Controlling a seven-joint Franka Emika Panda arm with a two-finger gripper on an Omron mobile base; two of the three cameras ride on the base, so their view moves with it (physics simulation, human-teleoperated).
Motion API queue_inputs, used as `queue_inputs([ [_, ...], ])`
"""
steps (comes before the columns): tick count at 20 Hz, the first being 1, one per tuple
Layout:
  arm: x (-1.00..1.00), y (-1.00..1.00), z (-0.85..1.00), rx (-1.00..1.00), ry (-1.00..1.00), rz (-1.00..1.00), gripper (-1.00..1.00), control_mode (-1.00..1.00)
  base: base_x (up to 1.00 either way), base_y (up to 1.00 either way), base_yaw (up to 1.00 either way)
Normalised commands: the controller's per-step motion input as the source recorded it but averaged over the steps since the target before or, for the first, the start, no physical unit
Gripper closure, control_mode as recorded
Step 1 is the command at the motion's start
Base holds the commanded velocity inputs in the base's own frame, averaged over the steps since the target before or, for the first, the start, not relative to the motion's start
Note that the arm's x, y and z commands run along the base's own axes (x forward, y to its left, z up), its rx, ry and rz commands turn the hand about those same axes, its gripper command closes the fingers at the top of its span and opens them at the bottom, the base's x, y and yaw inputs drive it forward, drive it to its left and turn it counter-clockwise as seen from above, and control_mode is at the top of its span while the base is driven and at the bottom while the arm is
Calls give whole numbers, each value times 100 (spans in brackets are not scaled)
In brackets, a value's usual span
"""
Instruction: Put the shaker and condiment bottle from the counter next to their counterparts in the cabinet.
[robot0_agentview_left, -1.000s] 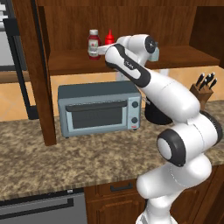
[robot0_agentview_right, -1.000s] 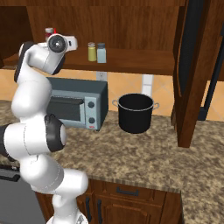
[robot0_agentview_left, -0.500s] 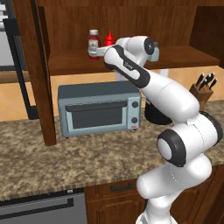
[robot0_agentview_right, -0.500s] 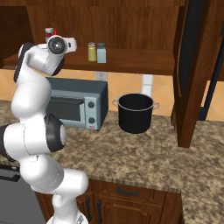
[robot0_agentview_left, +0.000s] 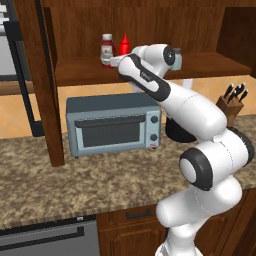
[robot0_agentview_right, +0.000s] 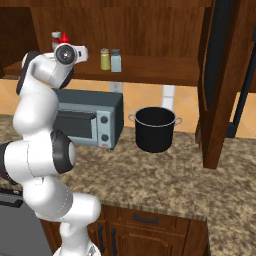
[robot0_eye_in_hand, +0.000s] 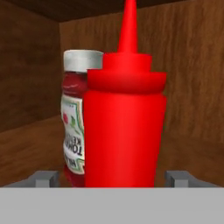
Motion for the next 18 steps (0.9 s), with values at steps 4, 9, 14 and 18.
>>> queue_inputs([
  [4, -23, 0, 15, 0, -7, 0, -100, -100, 0, 0, 0],
  [9, -52, 0, 31, 0, -14, 0, -100, -100, 0, 0, 0],
  [14, -73, -1, 1, 0, -9, 0, -100, -100, 0, 0, 0],
  [18, -90, -13, -33, 0, -4, 0, -100, -100, 0, 0, 0],
])
